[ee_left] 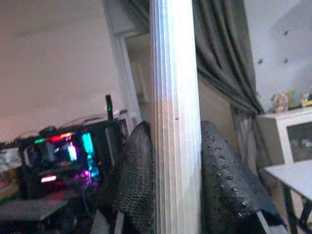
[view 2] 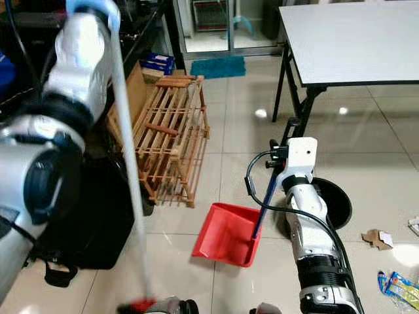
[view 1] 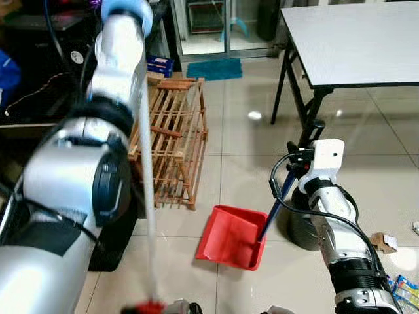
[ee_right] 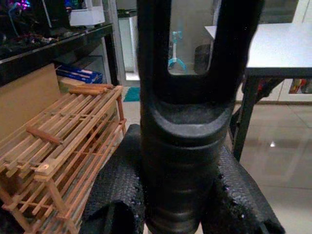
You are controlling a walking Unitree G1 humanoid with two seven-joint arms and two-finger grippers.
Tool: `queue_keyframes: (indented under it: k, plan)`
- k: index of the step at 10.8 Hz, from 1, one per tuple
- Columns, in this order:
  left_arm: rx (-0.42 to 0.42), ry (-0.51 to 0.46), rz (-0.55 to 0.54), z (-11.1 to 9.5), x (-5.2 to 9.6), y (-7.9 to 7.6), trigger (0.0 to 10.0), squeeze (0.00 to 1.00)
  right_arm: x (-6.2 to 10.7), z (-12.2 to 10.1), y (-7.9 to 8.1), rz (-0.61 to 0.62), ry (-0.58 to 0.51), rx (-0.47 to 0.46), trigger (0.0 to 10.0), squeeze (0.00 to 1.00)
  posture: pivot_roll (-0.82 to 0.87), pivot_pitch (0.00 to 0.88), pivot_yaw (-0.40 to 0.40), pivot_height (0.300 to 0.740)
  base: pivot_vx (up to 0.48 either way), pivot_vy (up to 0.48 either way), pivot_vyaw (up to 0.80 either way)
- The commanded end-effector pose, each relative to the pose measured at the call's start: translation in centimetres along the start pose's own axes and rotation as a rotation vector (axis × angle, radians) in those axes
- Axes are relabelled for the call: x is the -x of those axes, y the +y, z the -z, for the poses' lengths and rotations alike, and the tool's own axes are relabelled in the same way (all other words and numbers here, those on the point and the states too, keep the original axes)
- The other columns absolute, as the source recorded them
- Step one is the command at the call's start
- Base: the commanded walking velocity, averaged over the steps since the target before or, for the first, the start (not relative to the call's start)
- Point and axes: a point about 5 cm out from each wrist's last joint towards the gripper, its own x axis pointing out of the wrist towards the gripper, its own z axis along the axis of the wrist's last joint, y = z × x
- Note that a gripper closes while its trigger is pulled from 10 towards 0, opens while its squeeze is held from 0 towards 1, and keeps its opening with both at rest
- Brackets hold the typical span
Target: Sweep floor
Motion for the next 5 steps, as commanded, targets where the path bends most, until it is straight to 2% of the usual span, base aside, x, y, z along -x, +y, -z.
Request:
queue_keyframes:
  k: [1,2,3,5]
  plan:
    - [-0.007,-0.095,0.002,-2.6,-0.9,-0.2,10.0,0.0,0.0,-1.2,0.0,-0.002,-0.066,-0.001,10.0,0.0,-0.25,0.064,0.147,0.74,0.0,0.0,0.0]
    - [-0.015,-0.111,0.007,-2.8,-0.9,-0.2,10.0,0.0,0.0,-1.1,0.0,-0.002,-0.065,-0.001,10.0,0.0,-0.25,0.066,0.147,0.74,0.0,0.0,0.0]
    - [-0.032,-0.146,0.01,-3.9,-1.3,-0.9,10.0,0.0,0.1,-1.1,0.1,-0.003,-0.063,-0.002,10.0,0.0,-0.25,0.07,0.147,0.74,0.0,0.0,0.0]
    - [-0.047,-0.239,-0.028,-5.8,-1.6,-1.2,10.0,0.0,0.2,-1.0,0.2,-0.008,-0.06,-0.004,10.0,0.0,-0.25,0.072,0.146,0.74,0.0,0.0,0.0]
